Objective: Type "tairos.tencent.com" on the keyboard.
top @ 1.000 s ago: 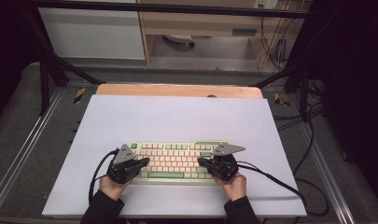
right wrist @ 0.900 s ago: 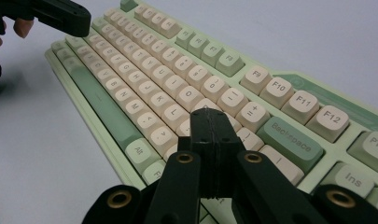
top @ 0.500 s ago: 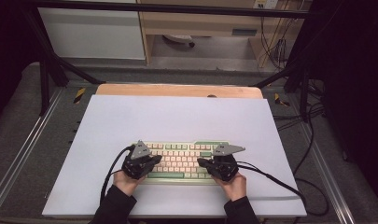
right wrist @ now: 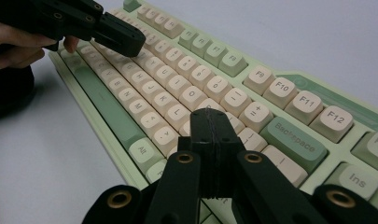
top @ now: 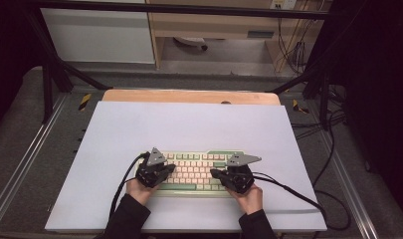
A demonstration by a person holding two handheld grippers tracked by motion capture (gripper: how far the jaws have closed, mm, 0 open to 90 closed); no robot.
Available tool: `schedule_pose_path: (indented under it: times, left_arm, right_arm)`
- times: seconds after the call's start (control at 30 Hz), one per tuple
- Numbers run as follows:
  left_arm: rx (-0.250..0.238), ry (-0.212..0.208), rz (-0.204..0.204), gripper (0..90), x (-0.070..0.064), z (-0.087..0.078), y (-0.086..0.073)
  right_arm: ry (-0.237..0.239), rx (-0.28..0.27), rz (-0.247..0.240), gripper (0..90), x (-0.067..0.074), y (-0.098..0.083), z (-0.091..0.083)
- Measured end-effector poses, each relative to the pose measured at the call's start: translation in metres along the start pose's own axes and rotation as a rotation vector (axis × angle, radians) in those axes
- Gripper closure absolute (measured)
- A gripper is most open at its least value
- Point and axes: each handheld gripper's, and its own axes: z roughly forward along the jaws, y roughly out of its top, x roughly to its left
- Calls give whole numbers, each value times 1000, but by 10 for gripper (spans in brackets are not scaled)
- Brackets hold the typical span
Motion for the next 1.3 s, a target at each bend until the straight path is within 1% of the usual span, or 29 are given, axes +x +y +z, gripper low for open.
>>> schedule_pose_path:
  times: [0.3, 0.43, 0.57, 0.83, 0.97, 1.2, 1.3]
  left_arm:
    - [6, 6, 6, 900, 0, 3, 0]
    - [19, 3, 6, 900, 0, 5, -1]
    - [13, 2, 9, 900, 0, 3, 0]
    - [-23, -12, 18, 900, 0, -12, 1]
    - [-30, -7, 22, 900, 1, -19, -1]
    - [-42, 3, 14, 900, 8, -31, -7]
    - [-48, 5, -1, 900, 13, -34, -11]
  right_arm:
    - [1, -4, 0, 900, 0, 0, -1]
    - [0, -1, 0, 900, 0, 0, -1]
    - [0, -2, 0, 900, 0, 0, -1]
    - [-2, -2, -1, 900, 0, 0, -2]
    - [0, 0, 0, 900, 0, 0, 0]
    - [-3, 2, -3, 900, 0, 0, -1]
    - [-2, 2, -2, 900, 1, 0, -1]
